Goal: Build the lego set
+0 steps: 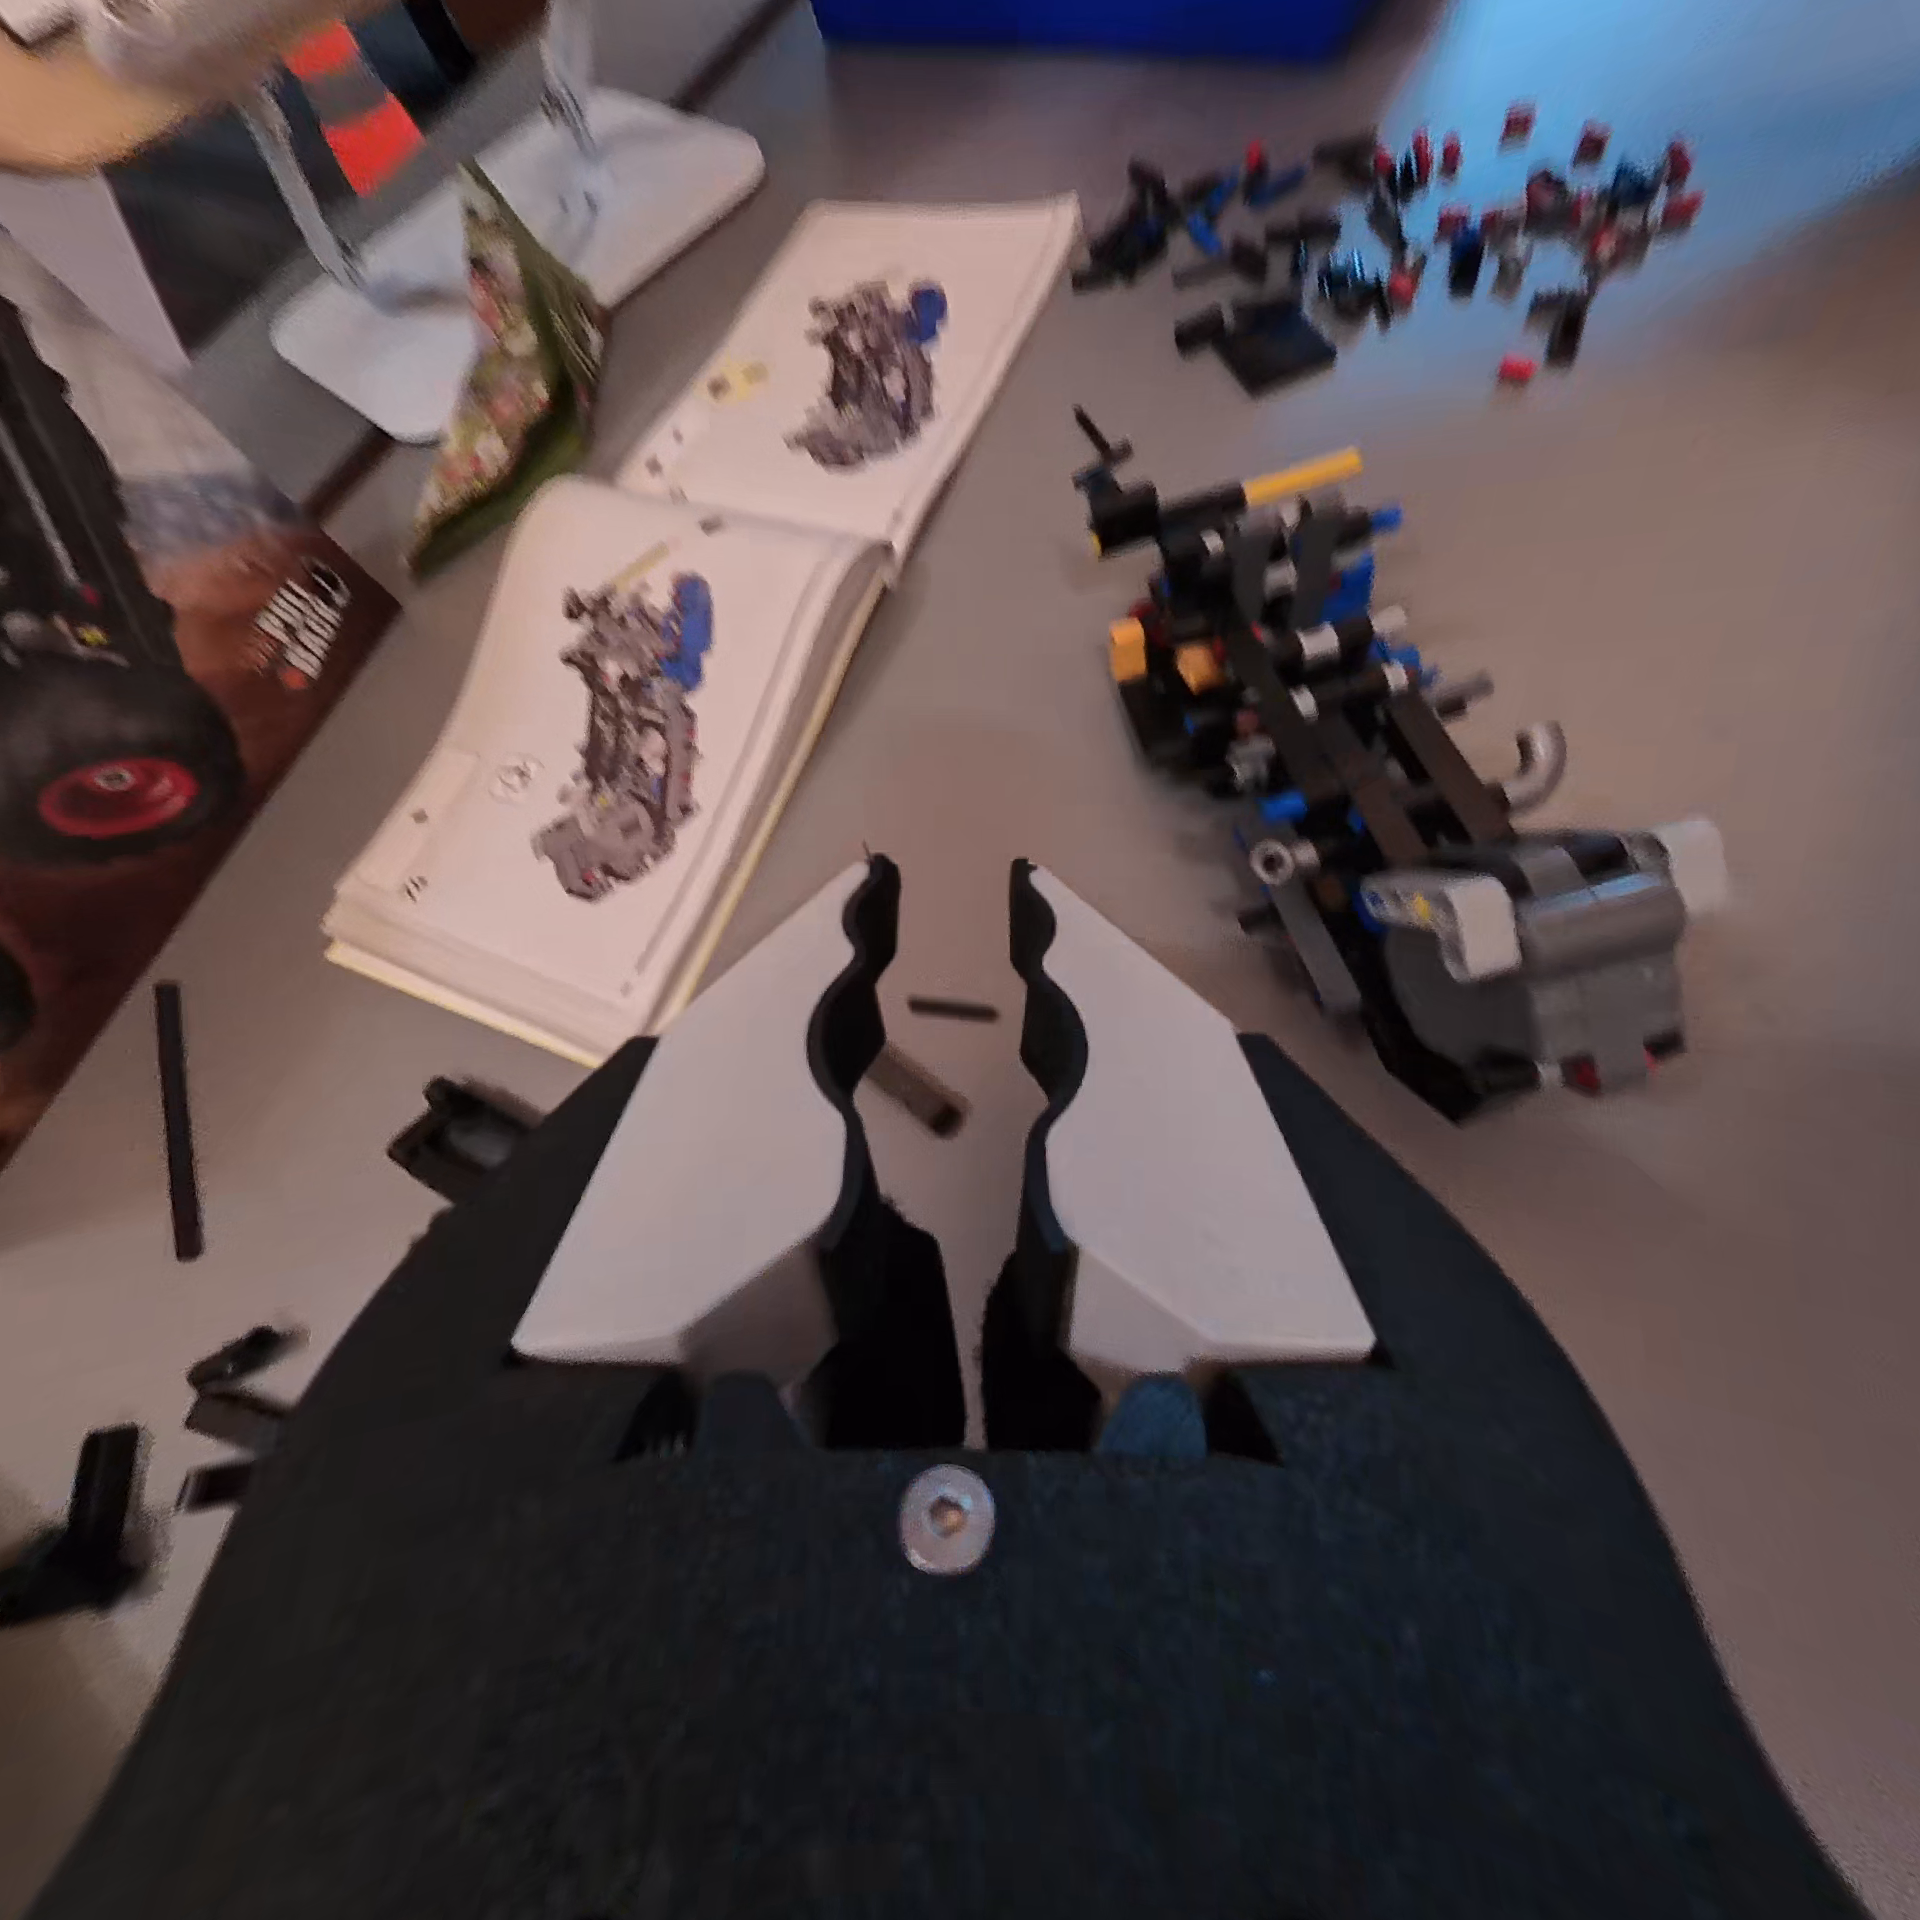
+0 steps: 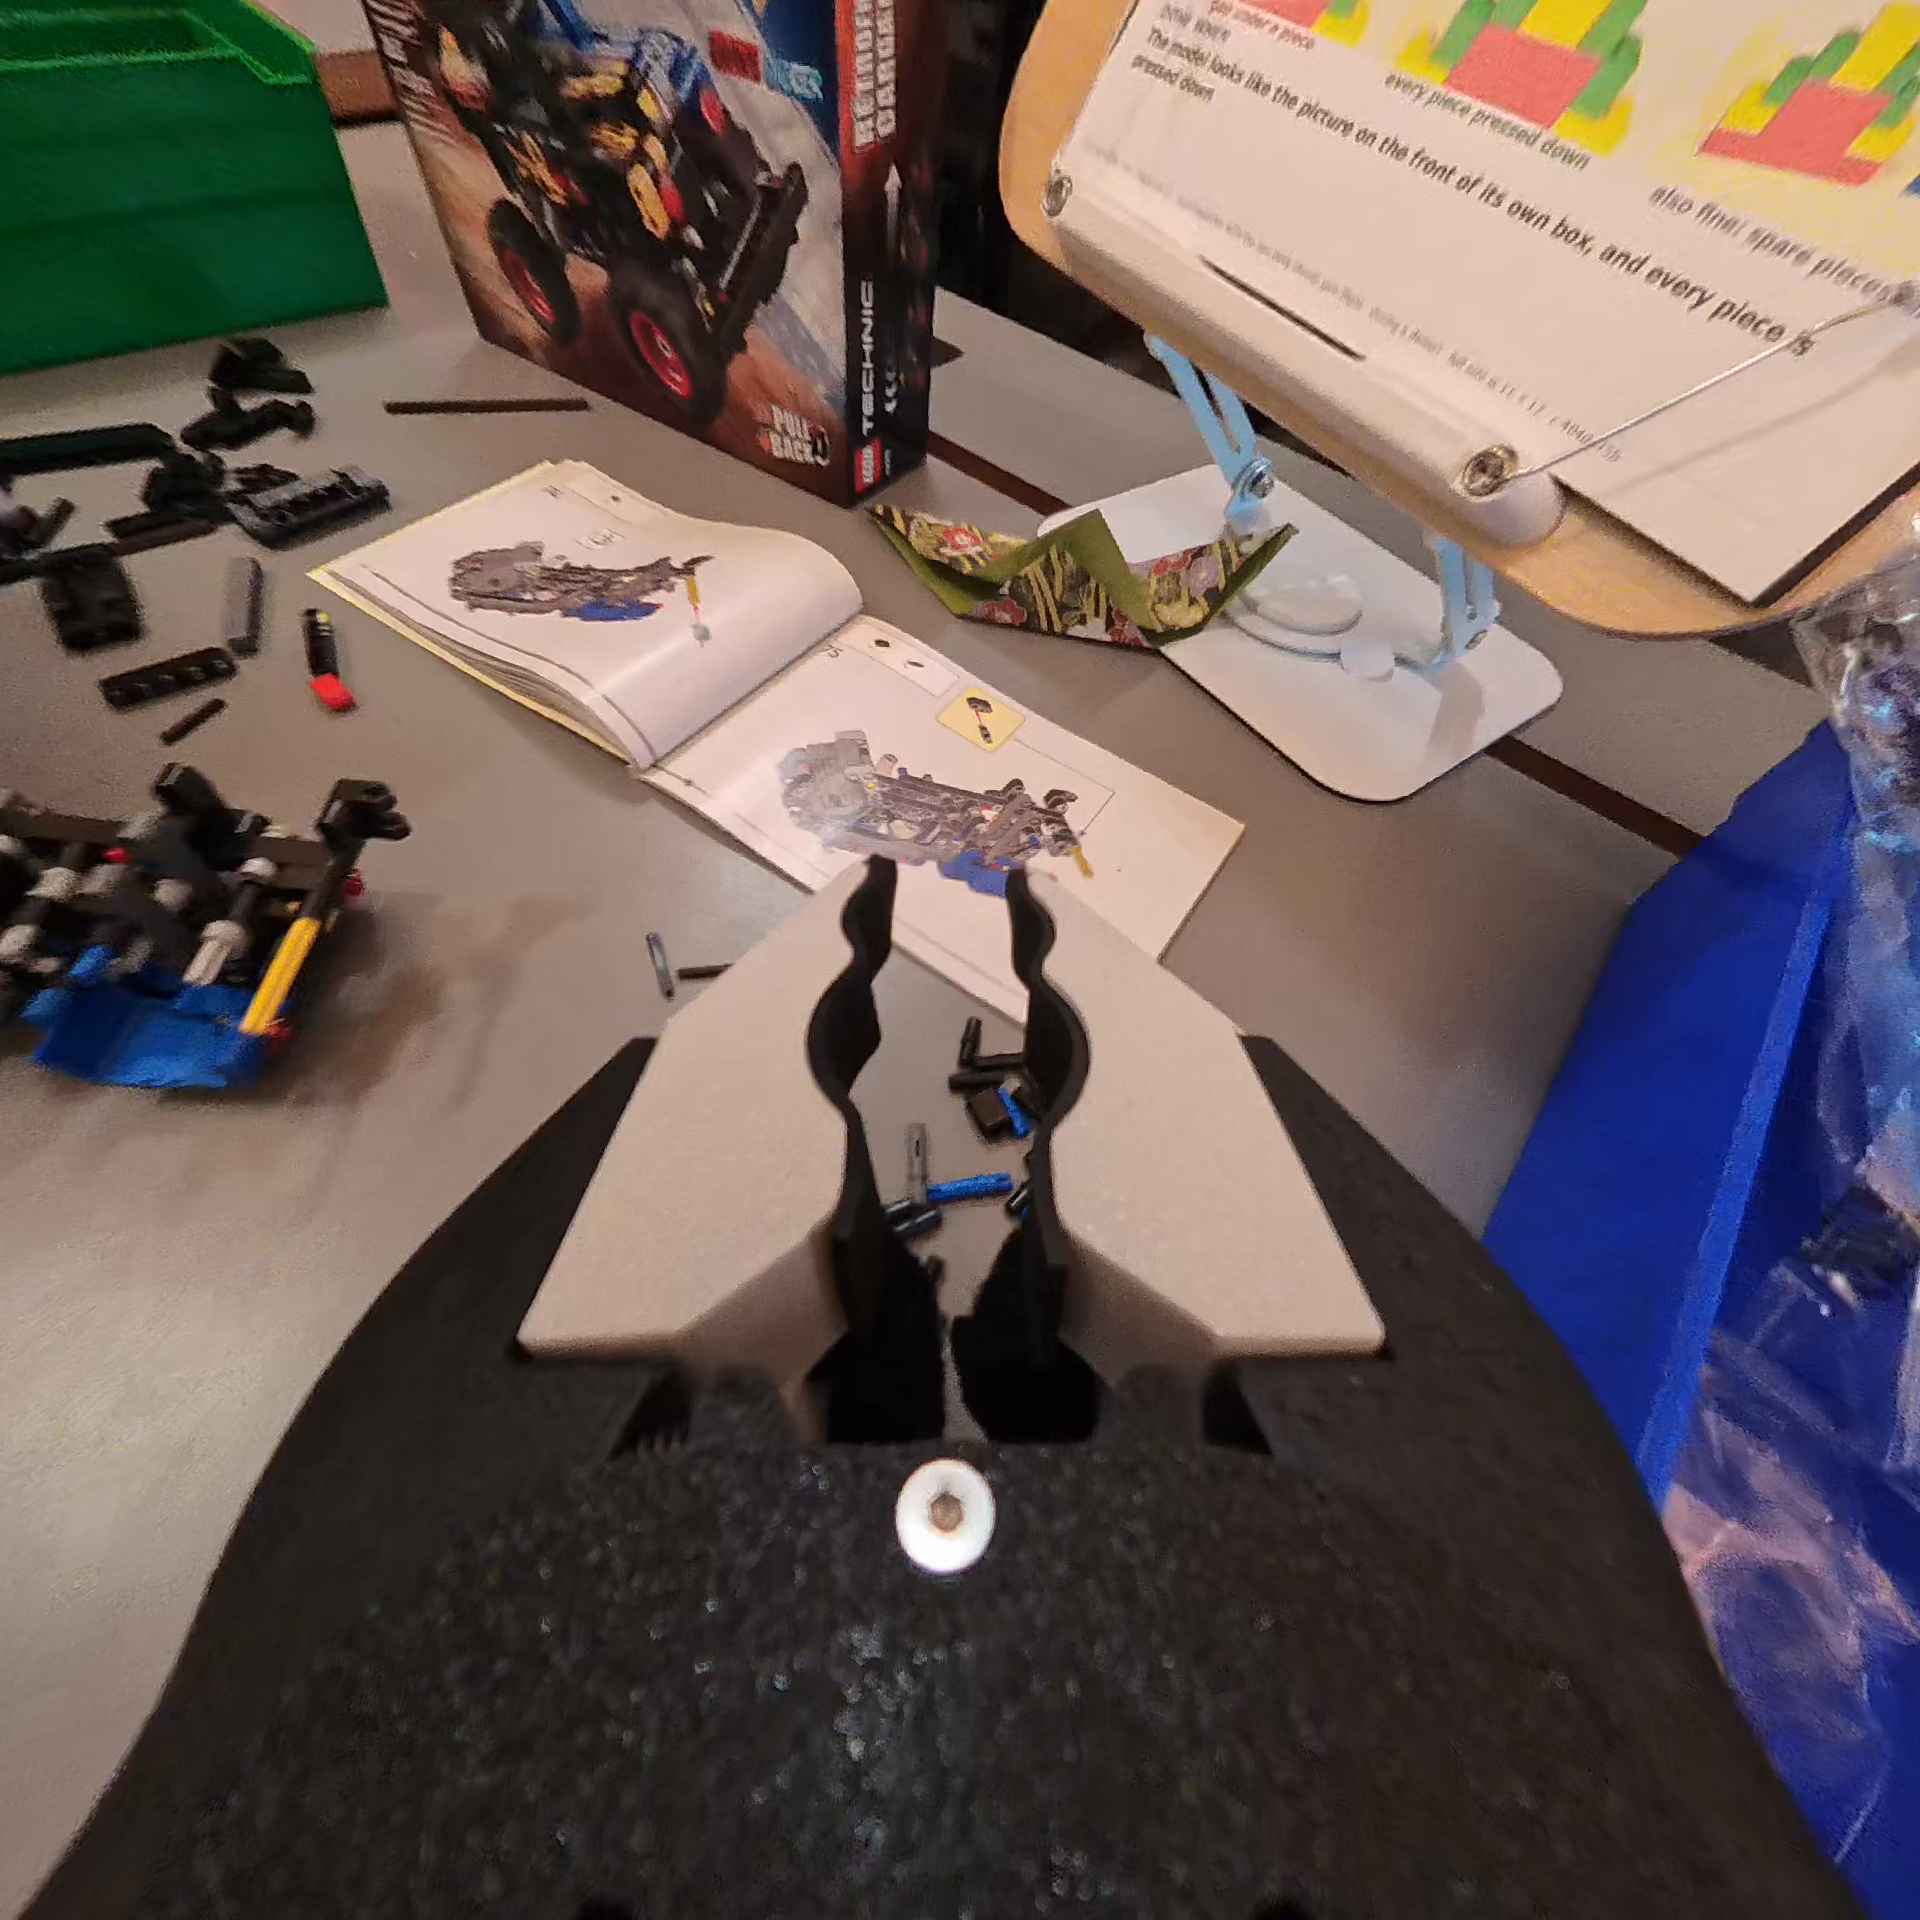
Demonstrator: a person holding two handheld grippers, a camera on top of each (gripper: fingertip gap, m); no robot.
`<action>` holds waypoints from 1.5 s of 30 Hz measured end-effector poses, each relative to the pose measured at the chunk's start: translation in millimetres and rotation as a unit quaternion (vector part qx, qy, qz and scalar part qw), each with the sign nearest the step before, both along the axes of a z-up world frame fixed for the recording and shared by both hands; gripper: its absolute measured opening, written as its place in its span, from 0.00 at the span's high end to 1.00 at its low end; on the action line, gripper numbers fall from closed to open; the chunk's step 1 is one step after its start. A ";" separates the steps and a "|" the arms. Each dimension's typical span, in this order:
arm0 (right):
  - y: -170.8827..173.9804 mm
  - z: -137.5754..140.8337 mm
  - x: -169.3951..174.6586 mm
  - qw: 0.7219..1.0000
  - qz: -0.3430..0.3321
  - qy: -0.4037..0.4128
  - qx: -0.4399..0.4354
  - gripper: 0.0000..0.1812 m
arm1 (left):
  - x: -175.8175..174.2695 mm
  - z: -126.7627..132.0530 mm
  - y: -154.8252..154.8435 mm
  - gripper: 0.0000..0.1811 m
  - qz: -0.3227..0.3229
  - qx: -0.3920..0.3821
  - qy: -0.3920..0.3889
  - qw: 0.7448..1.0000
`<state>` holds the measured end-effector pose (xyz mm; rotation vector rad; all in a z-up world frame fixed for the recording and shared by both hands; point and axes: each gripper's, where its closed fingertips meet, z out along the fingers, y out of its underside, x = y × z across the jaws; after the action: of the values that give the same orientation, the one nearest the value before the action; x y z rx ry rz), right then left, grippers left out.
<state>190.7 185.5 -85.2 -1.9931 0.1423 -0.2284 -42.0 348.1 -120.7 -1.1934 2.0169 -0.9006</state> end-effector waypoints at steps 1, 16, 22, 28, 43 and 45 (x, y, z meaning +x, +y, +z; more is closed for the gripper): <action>-4.7 0.2 -5.5 1.000 0.013 0.011 -0.001 0.88 | 8.4 5.3 2.7 0.89 0.002 -0.010 -0.017 1.000; -56.5 -90.6 -63.7 0.977 0.126 -0.002 -0.171 0.91 | 65.2 21.5 15.1 0.90 -0.032 -0.107 -0.100 0.989; -54.1 -102.7 -58.9 0.970 0.125 -0.013 -0.206 0.91 | 50.1 12.9 9.4 0.90 -0.039 -0.106 -0.095 0.989; -53.7 -104.6 -60.9 0.972 0.126 -0.004 -0.199 0.98 | 49.8 13.8 0.7 0.90 -0.051 -0.088 -0.095 0.990; -41.4 -105.7 -61.2 0.975 0.106 0.034 -0.194 0.91 | 46.3 18.6 -5.8 0.90 -0.058 -0.083 -0.099 0.990; -39.5 -105.6 -61.7 0.975 0.105 0.030 -0.194 0.93 | 46.0 17.8 -6.9 0.90 -0.060 -0.083 -0.097 0.990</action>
<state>129.0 146.0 -190.8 -2.3855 -0.0825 -0.0613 4.0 341.1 -102.9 -1.0347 1.9030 -1.2155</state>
